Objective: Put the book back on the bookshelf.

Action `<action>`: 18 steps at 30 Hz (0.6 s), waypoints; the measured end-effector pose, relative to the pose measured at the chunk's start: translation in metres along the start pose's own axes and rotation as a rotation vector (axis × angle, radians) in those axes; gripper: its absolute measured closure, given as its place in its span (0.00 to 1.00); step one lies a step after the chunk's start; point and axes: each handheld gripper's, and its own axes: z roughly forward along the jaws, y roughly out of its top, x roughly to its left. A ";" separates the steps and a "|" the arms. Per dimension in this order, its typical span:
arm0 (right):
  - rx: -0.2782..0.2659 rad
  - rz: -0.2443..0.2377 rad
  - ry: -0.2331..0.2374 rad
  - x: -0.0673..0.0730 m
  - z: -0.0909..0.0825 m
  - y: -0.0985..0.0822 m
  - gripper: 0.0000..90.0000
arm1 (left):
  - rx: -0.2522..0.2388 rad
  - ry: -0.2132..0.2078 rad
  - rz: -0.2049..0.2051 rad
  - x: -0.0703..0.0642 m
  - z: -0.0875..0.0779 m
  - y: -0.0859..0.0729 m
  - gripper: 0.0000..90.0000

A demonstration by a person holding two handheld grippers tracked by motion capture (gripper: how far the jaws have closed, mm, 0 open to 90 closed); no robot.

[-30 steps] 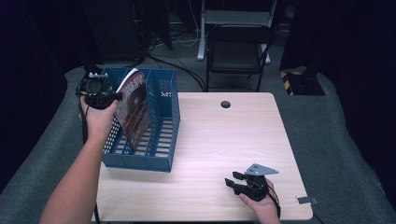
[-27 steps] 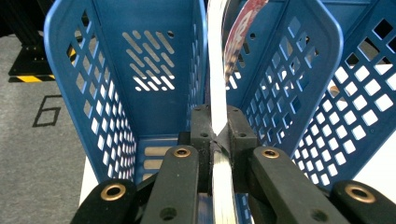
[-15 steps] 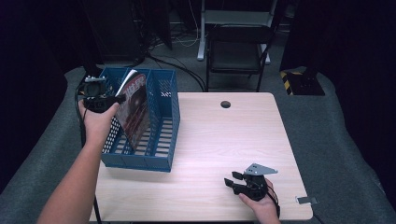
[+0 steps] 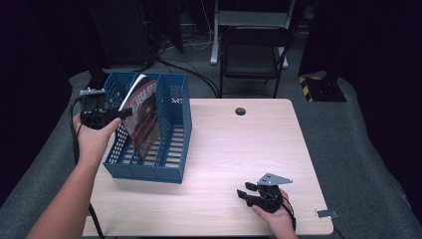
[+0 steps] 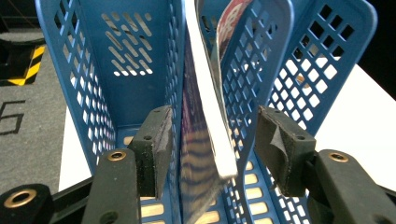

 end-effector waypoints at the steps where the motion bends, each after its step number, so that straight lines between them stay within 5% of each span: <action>1: -0.002 0.000 0.001 0.000 0.001 0.000 0.57 | 0.000 -0.003 0.003 0.000 -0.002 -0.001 0.52; 18: 0.005 0.006 0.011 0.000 0.004 0.001 0.56 | 0.024 -0.020 0.001 0.004 -0.022 -0.005 0.50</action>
